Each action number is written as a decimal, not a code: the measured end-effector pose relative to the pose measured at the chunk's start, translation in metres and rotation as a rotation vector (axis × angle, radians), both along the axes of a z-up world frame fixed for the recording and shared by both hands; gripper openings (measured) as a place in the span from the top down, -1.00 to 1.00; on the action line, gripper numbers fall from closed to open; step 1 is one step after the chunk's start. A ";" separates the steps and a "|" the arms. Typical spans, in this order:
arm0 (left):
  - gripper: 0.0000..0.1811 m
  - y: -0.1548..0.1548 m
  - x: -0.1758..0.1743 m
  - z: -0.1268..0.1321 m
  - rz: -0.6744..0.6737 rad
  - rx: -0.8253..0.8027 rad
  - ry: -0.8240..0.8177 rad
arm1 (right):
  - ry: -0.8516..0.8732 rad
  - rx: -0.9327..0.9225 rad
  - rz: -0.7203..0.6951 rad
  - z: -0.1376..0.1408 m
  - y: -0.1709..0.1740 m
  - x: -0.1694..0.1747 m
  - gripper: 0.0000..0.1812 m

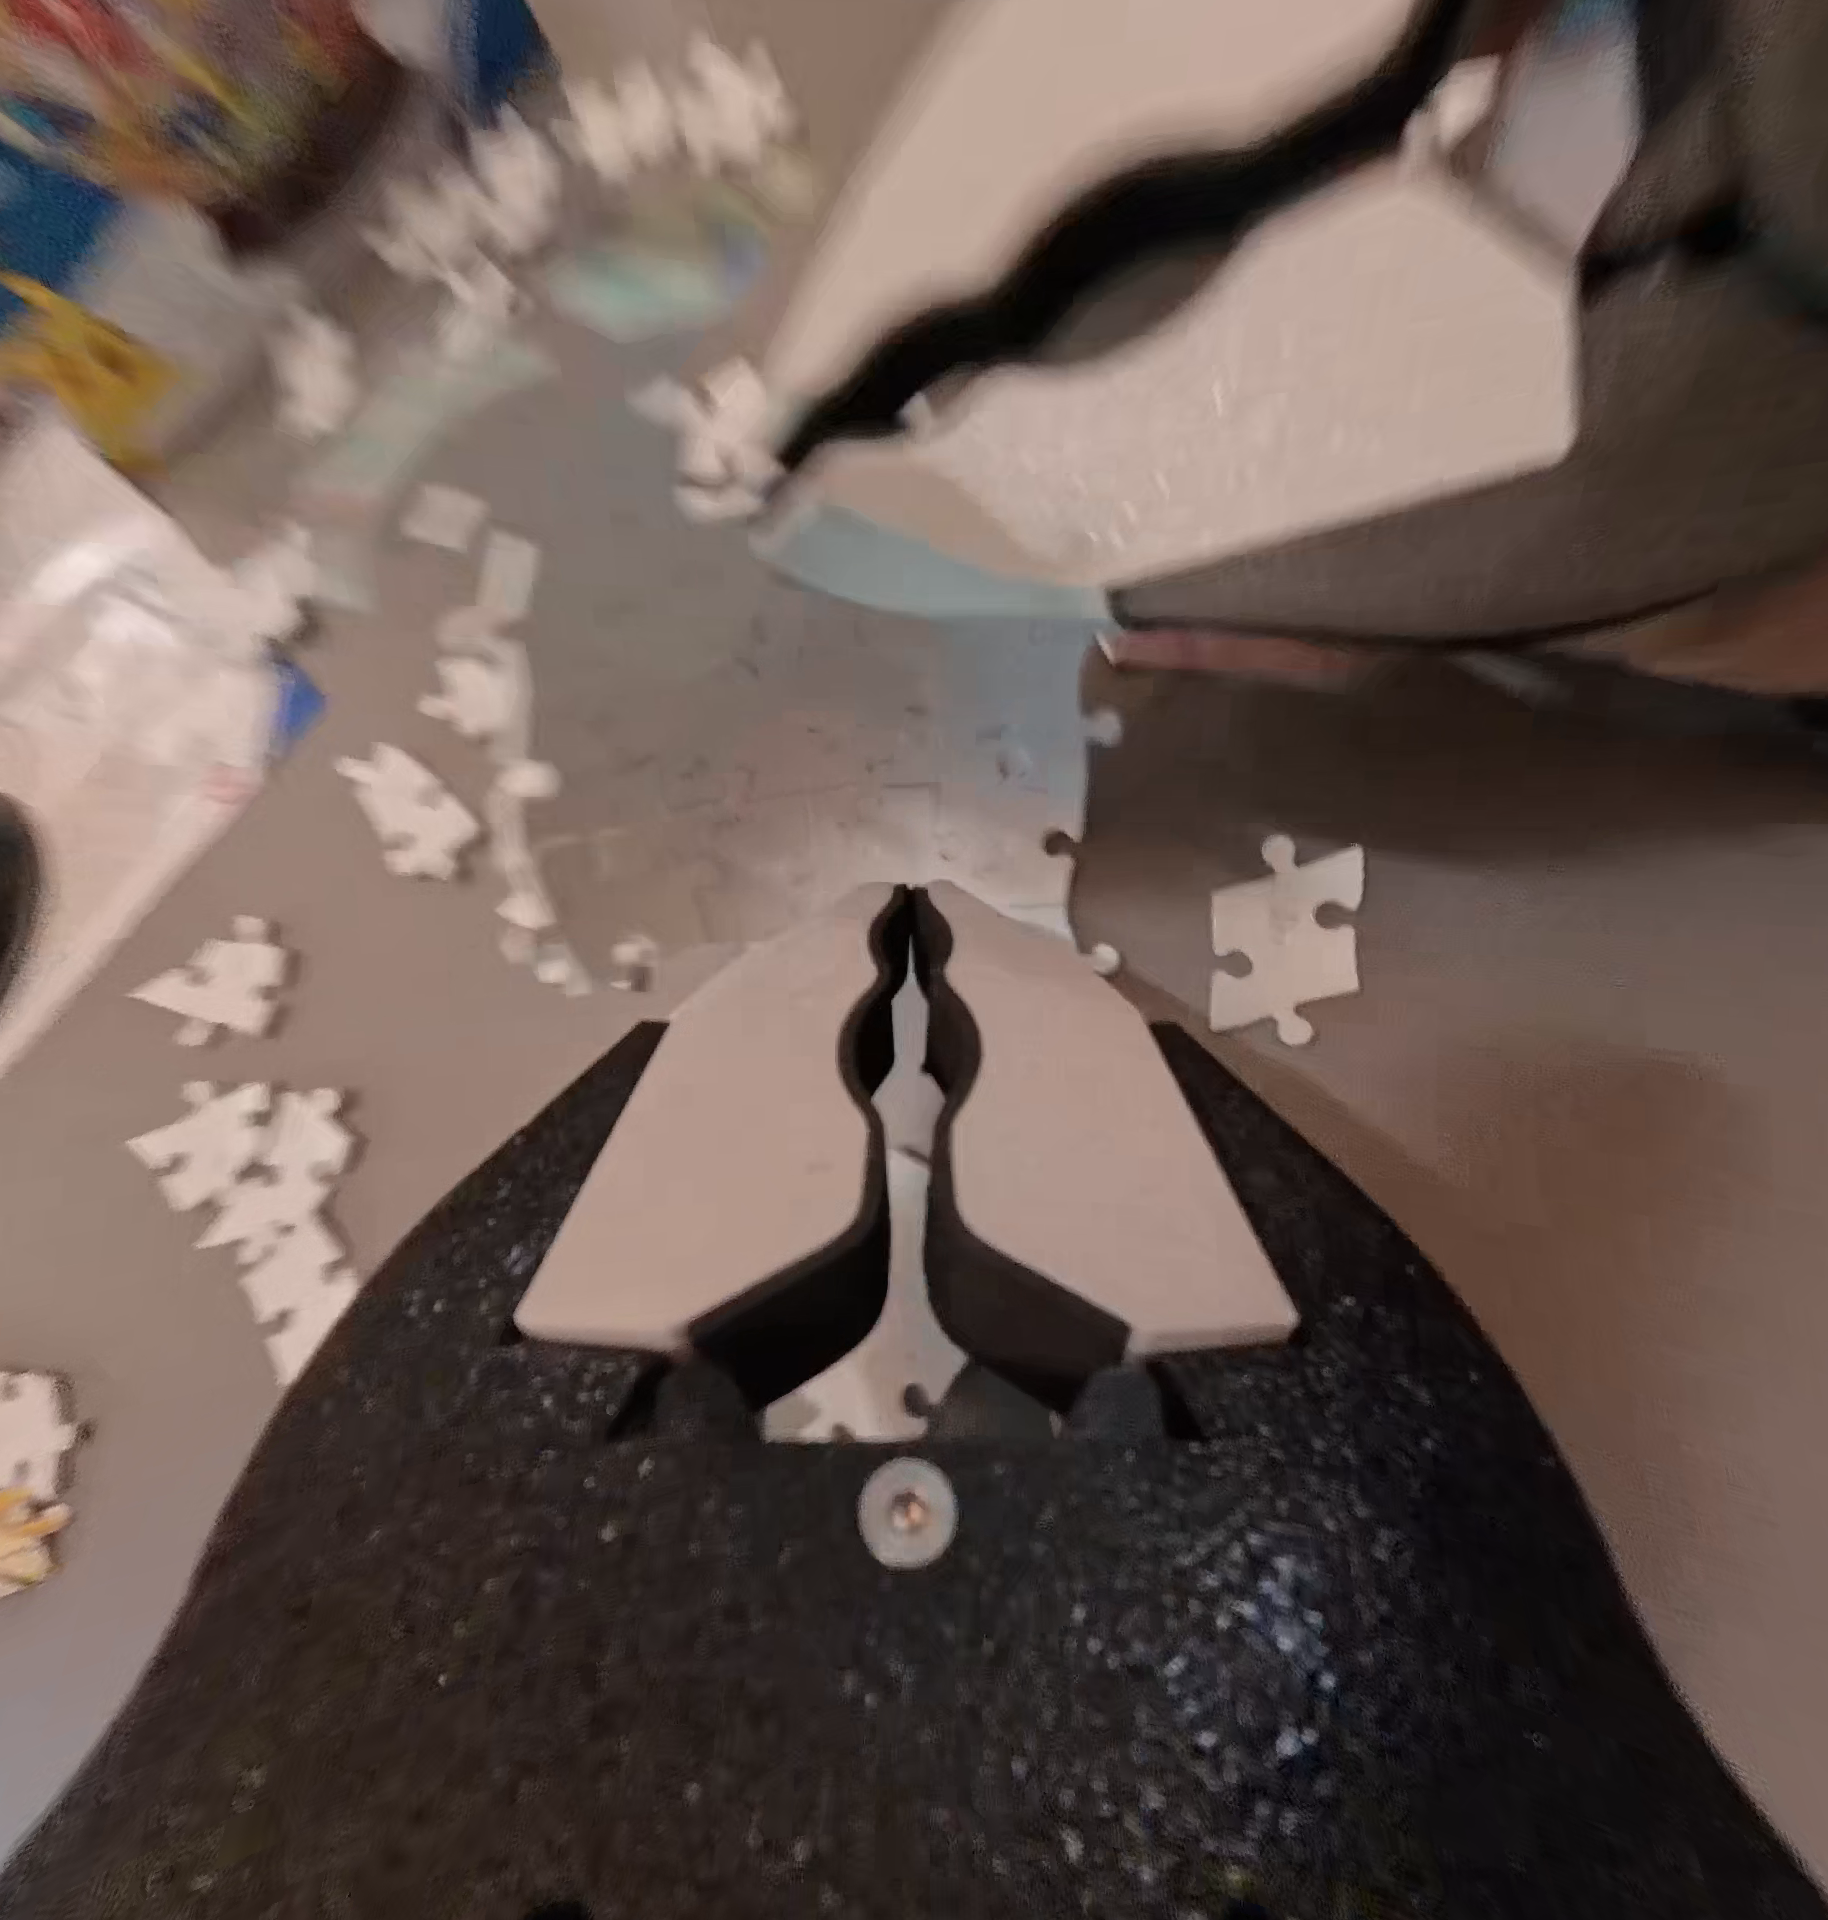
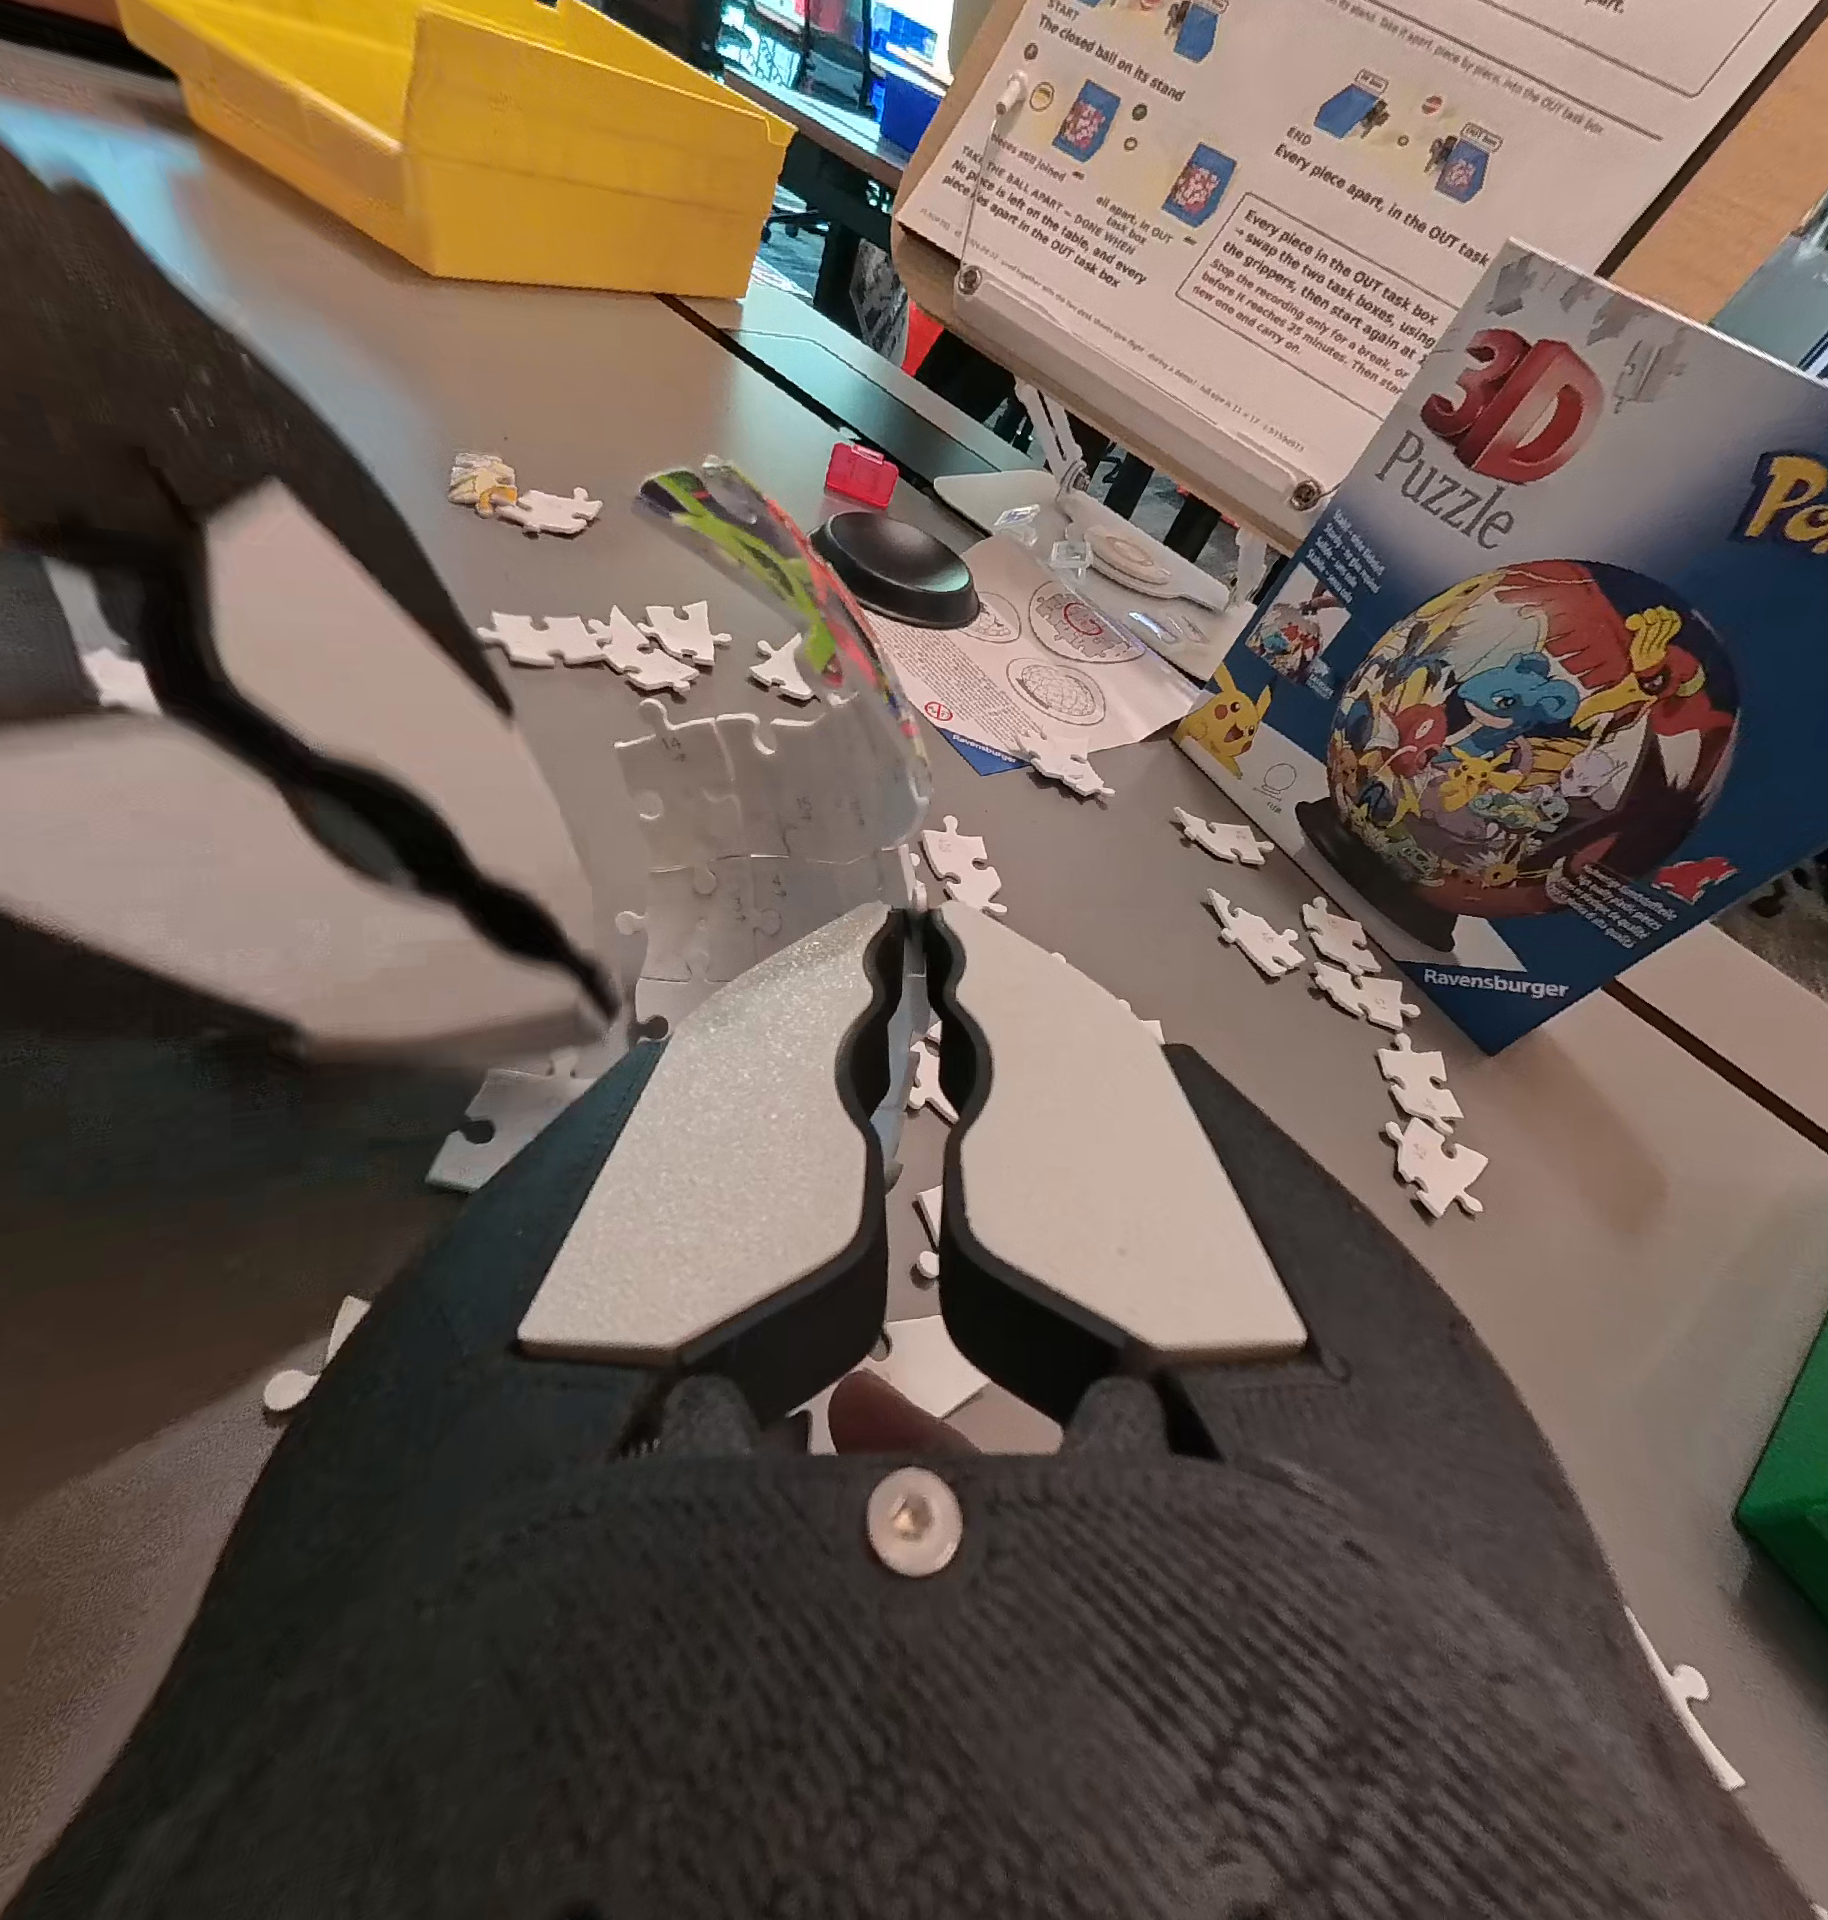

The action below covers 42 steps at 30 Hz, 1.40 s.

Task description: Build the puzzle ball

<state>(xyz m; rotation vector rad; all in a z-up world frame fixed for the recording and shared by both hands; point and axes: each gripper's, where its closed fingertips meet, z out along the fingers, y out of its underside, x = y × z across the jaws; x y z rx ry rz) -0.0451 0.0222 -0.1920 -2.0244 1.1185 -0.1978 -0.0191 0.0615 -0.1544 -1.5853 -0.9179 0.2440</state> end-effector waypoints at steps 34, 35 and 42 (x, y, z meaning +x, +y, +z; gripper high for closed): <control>0.64 -0.049 -0.082 -0.025 0.141 -0.331 -0.071 | -0.020 0.017 -0.006 -0.001 0.001 0.000 0.95; 0.64 -0.045 -0.088 -0.017 0.162 -0.302 -0.091 | -0.019 0.017 -0.006 -0.001 0.001 0.000 0.95; 0.66 -0.024 -0.157 0.027 0.329 -0.172 -0.184 | -0.018 0.013 -0.005 -0.001 0.002 0.000 0.95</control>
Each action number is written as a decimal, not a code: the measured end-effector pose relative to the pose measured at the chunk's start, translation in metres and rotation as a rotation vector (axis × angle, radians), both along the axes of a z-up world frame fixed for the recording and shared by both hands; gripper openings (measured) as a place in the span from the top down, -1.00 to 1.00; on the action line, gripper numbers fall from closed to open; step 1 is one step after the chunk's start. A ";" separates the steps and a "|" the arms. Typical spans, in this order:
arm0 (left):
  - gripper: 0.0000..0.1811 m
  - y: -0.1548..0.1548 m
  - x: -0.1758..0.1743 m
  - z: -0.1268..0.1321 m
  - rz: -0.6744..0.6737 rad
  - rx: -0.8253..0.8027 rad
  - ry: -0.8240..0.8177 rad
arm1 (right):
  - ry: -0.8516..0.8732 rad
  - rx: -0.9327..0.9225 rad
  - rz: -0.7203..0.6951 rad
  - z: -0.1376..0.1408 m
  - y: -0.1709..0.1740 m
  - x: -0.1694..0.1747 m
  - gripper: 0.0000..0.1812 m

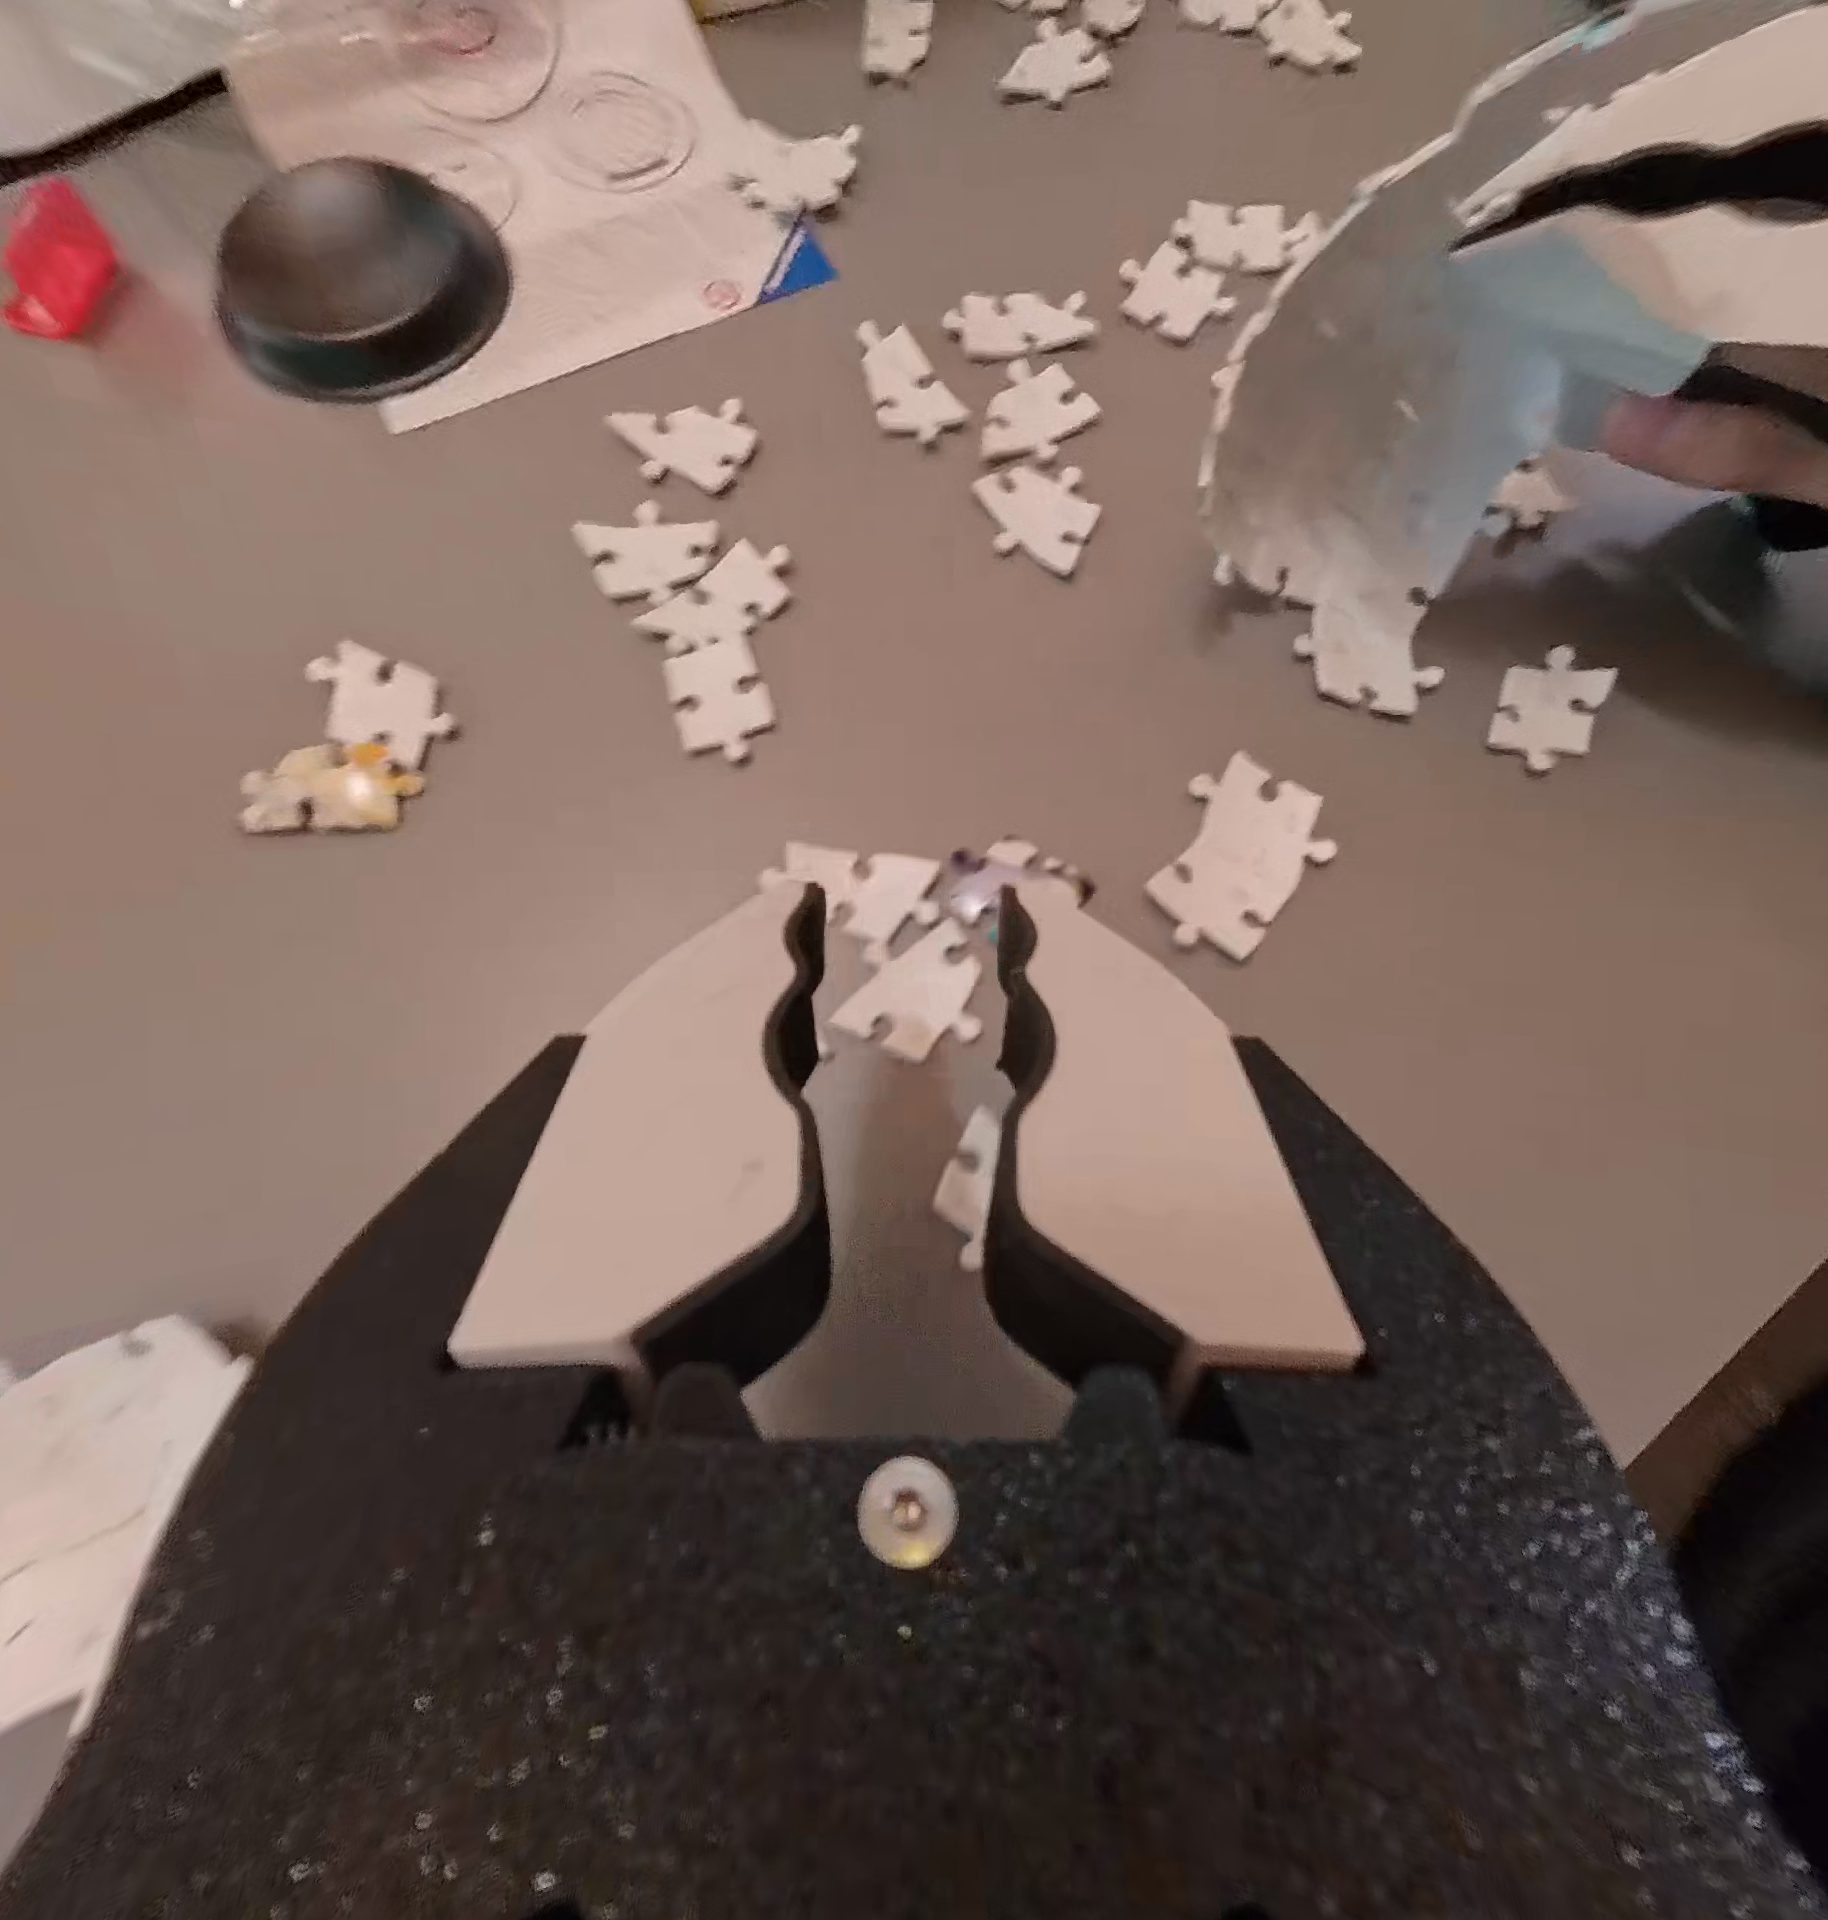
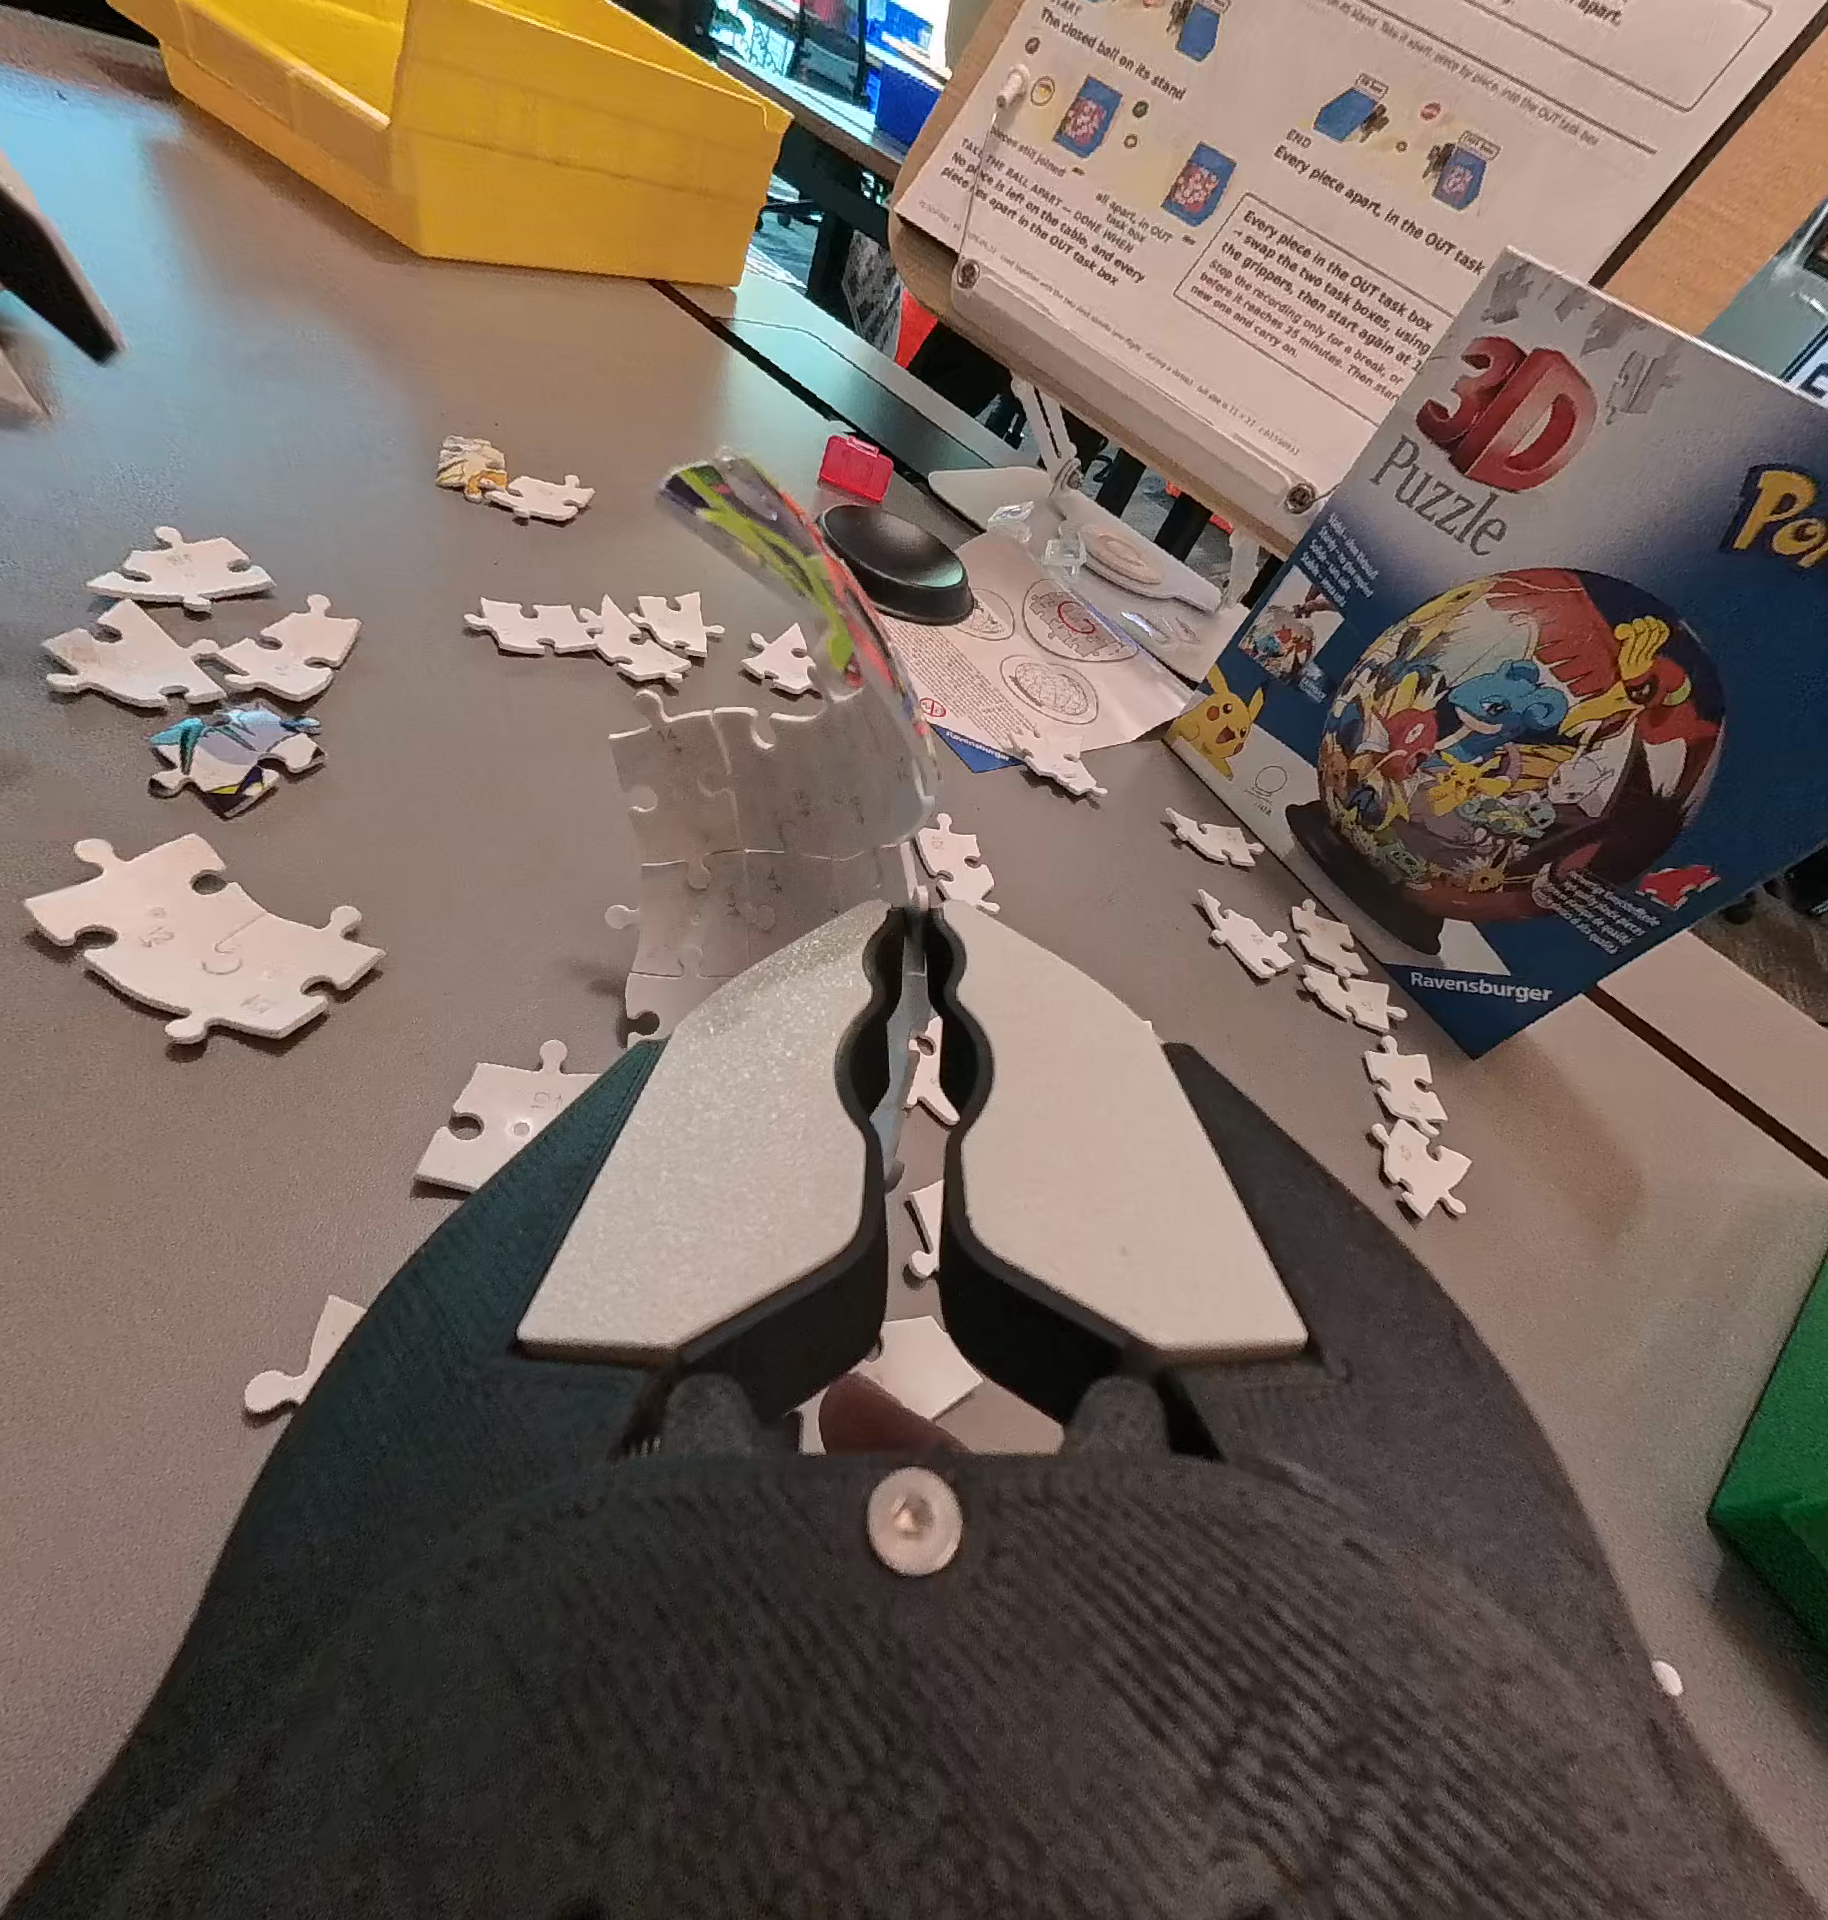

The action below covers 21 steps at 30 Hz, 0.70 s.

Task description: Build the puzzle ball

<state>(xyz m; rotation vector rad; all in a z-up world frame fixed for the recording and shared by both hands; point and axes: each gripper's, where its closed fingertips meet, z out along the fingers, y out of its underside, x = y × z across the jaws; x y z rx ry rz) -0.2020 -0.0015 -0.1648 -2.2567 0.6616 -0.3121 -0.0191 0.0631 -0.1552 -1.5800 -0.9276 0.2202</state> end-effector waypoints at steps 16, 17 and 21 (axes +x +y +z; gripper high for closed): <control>0.69 -0.042 -0.061 -0.043 0.026 -0.156 0.164 | 0.004 0.003 -0.002 0.001 0.000 0.002 0.95; 0.70 -0.039 -0.067 -0.041 0.062 -0.144 0.146 | 0.005 0.000 -0.005 0.001 0.000 0.003 0.95; 0.71 -0.030 -0.083 -0.032 0.153 -0.084 0.084 | 0.025 -0.023 -0.016 0.001 0.003 0.010 0.96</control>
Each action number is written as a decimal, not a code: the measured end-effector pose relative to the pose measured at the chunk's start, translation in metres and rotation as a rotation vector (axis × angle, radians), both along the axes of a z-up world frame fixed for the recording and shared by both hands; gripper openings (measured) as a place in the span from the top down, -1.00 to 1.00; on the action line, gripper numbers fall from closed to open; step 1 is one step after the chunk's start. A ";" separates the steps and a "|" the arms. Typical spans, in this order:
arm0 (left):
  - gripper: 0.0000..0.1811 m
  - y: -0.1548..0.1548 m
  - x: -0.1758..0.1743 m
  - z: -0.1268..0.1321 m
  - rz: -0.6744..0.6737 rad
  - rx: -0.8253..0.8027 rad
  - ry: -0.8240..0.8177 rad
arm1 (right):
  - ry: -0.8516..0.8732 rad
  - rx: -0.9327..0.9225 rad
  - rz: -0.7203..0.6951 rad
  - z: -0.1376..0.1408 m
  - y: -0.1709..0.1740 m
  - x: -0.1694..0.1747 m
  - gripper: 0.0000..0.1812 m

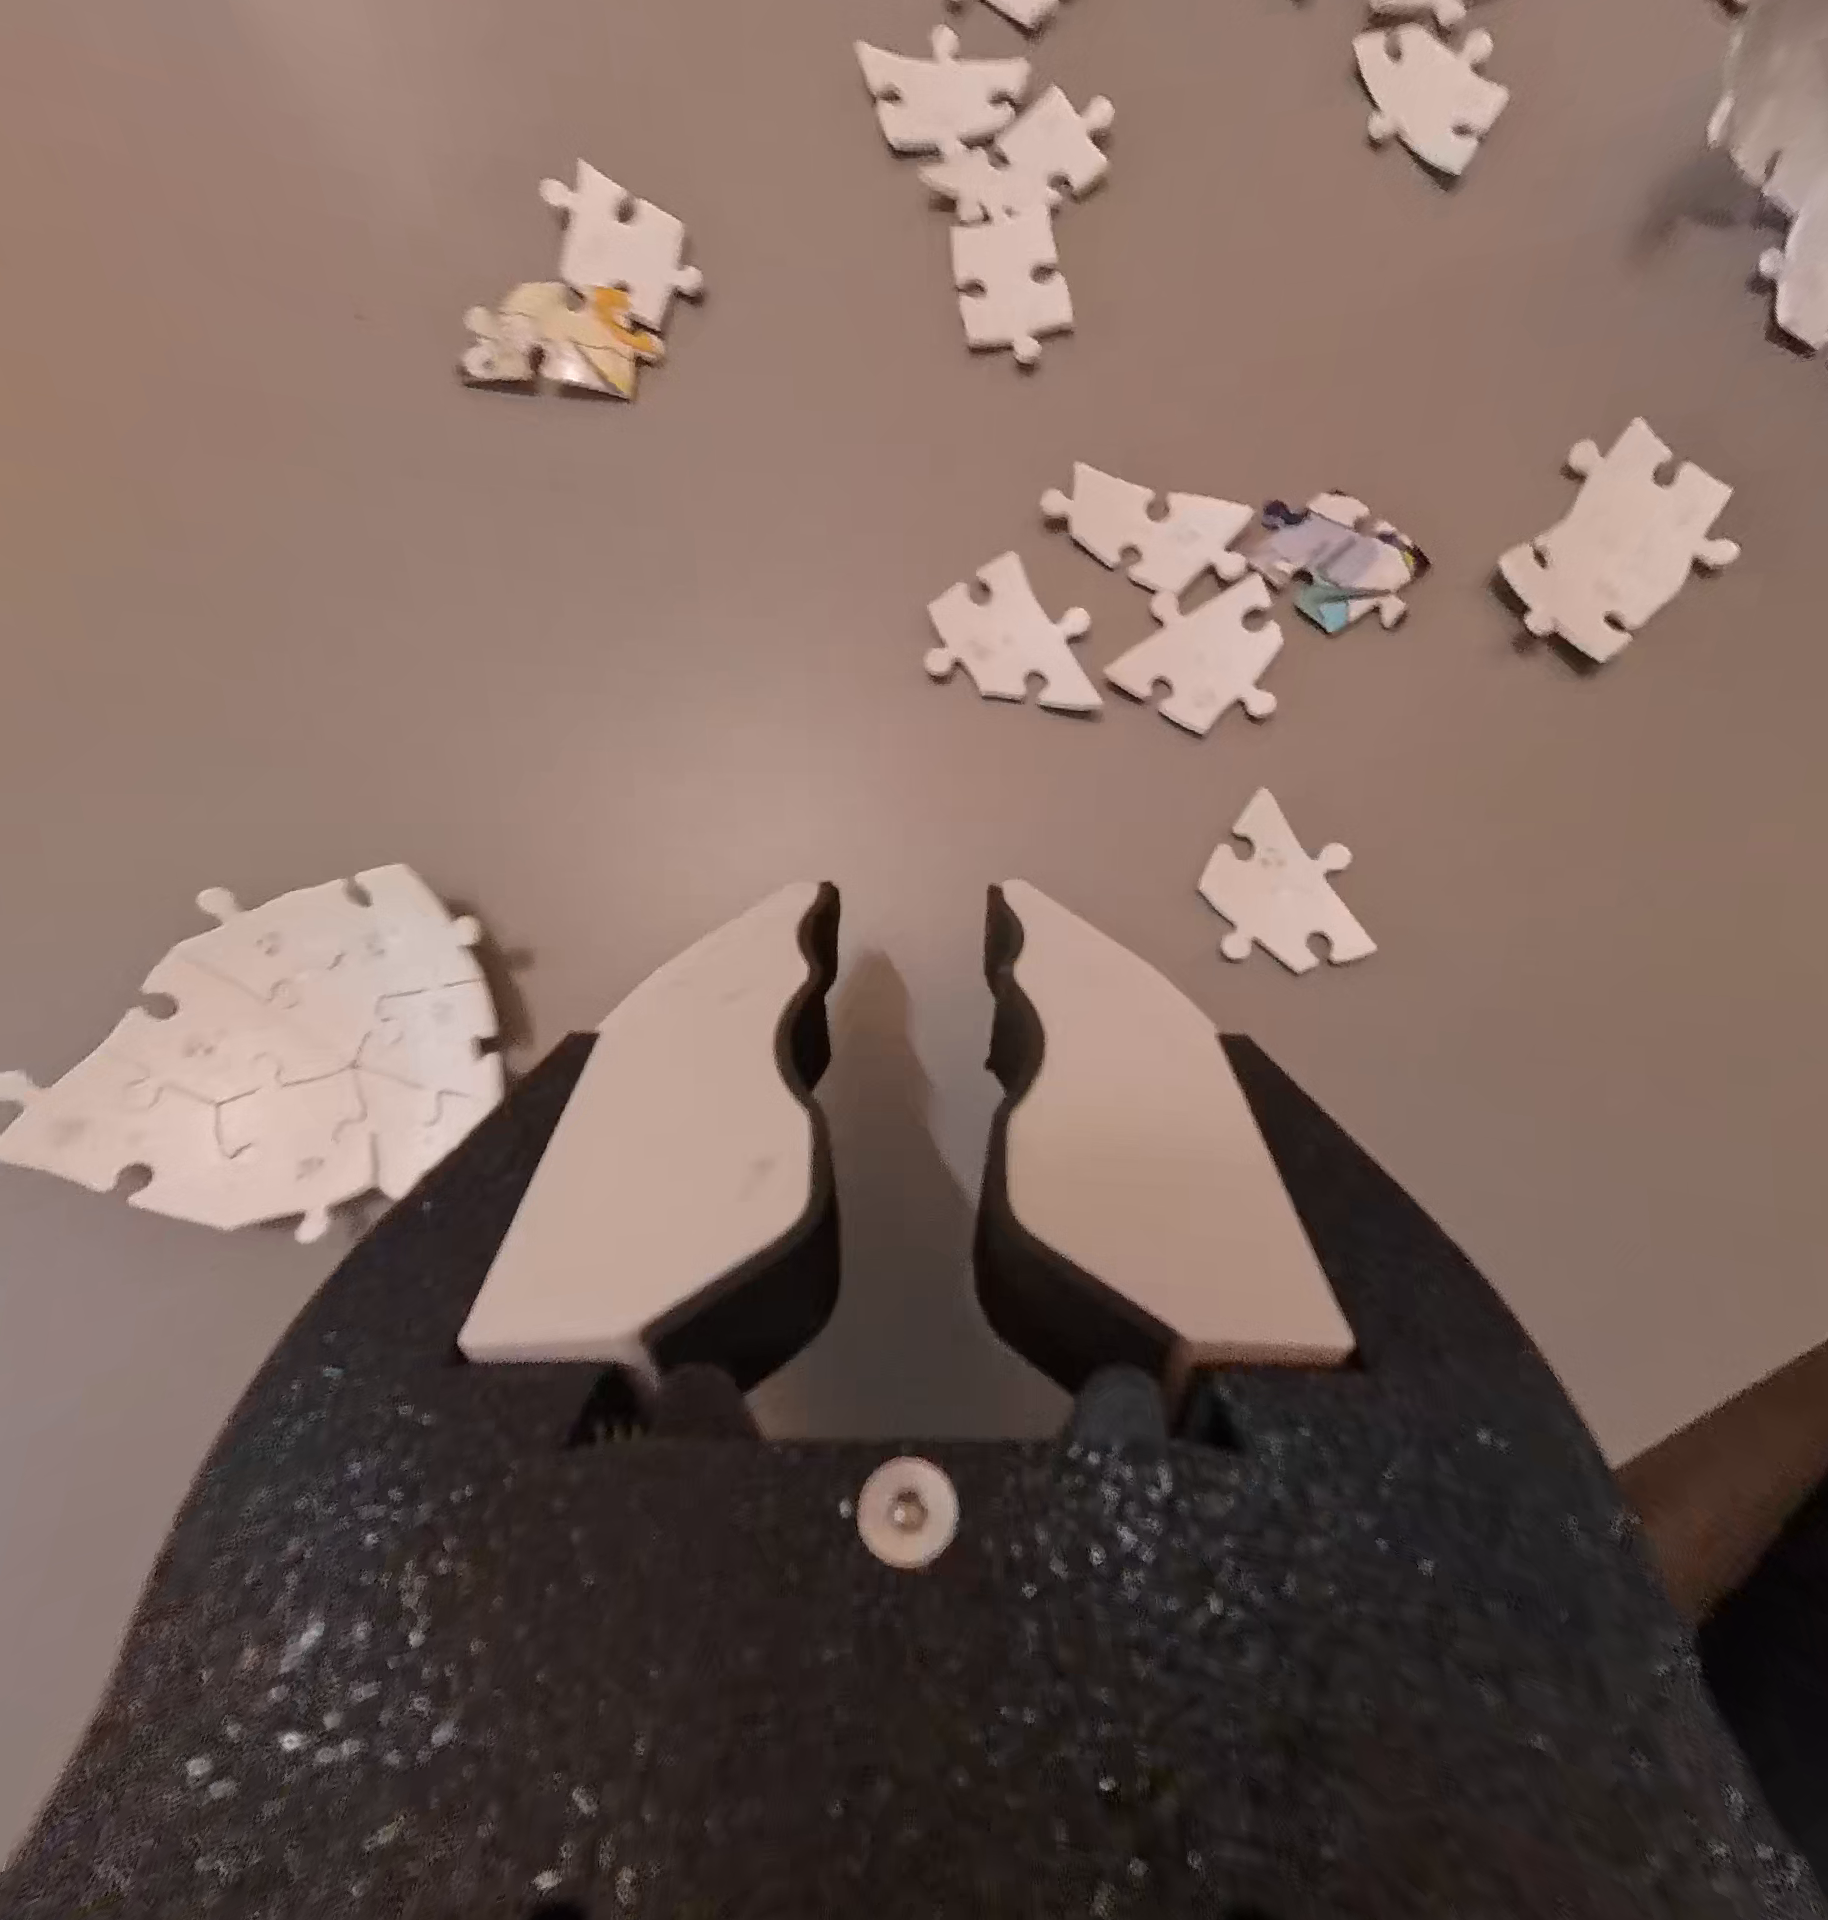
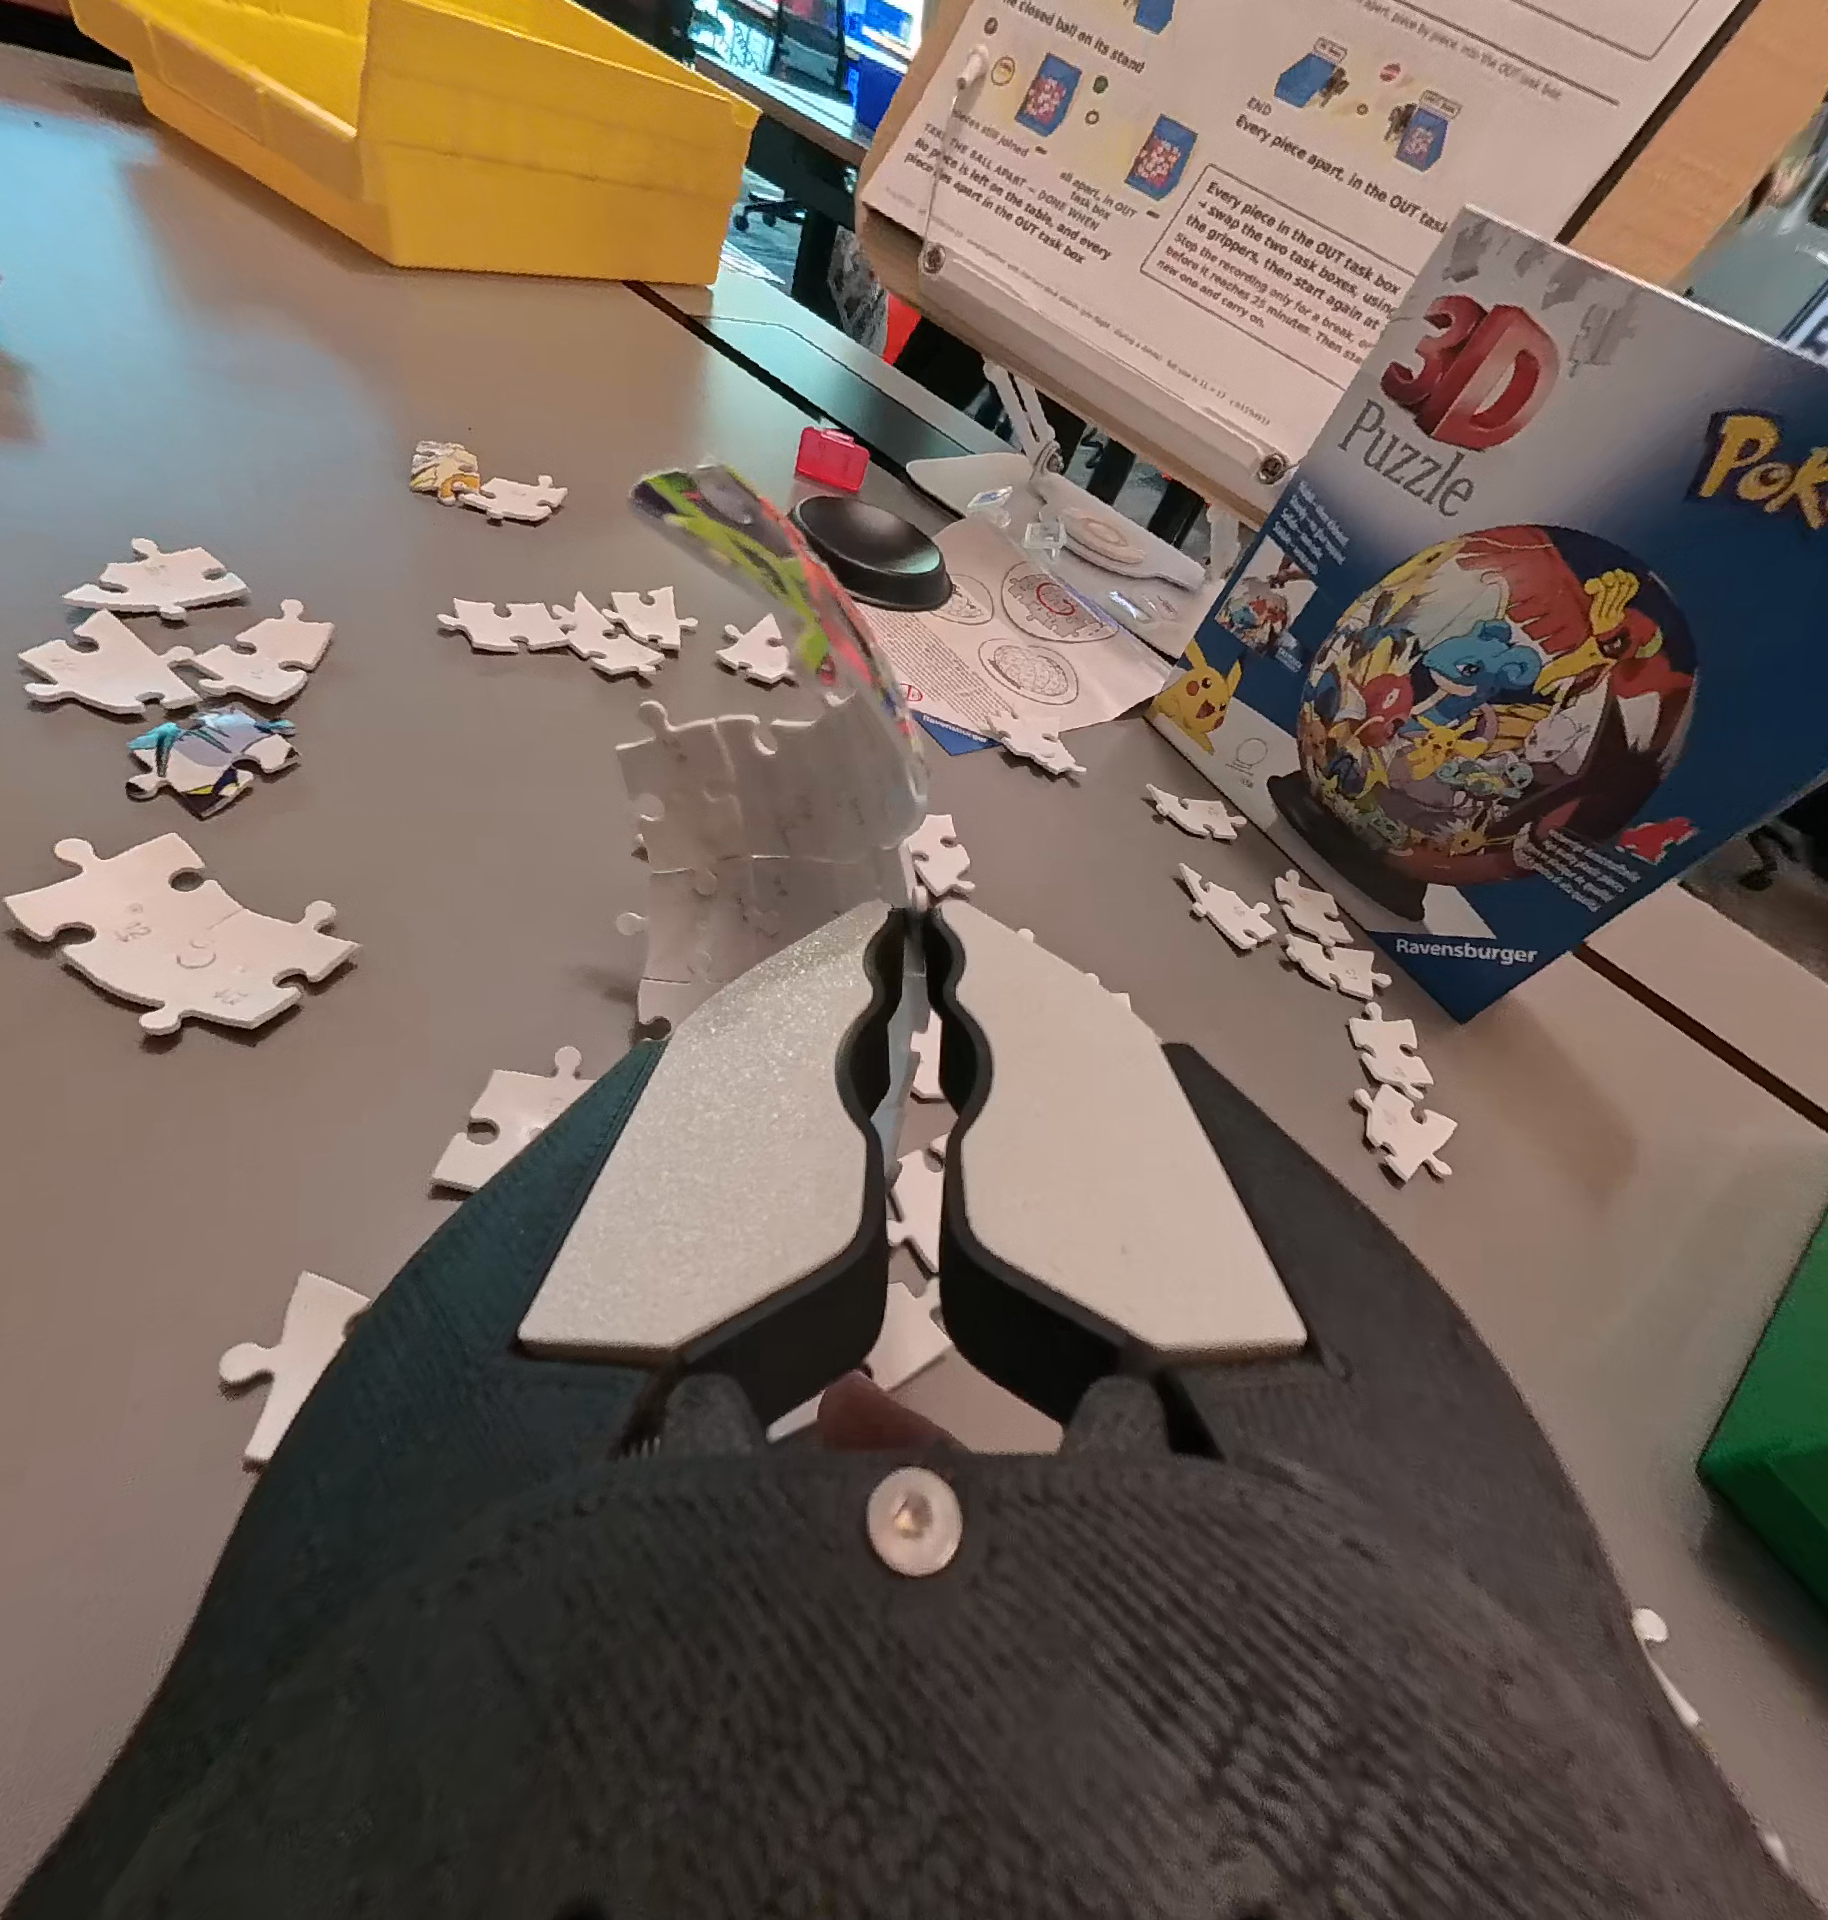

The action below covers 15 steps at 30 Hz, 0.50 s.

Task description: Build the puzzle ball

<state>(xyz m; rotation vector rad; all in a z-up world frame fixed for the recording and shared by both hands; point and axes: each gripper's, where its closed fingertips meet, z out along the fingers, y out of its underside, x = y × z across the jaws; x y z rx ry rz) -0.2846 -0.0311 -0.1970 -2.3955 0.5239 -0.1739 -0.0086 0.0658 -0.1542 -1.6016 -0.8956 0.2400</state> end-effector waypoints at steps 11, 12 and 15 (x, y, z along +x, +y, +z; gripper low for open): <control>0.71 0.025 -0.076 0.046 0.357 0.327 -0.078 | 0.032 -0.019 -0.011 0.002 0.003 0.009 0.96; 0.71 0.025 -0.079 0.046 0.365 0.330 -0.075 | 0.033 -0.021 -0.011 0.002 0.003 0.009 0.96; 0.71 0.023 -0.079 0.035 0.360 0.294 -0.065 | 0.038 -0.030 -0.008 0.001 0.003 0.009 0.96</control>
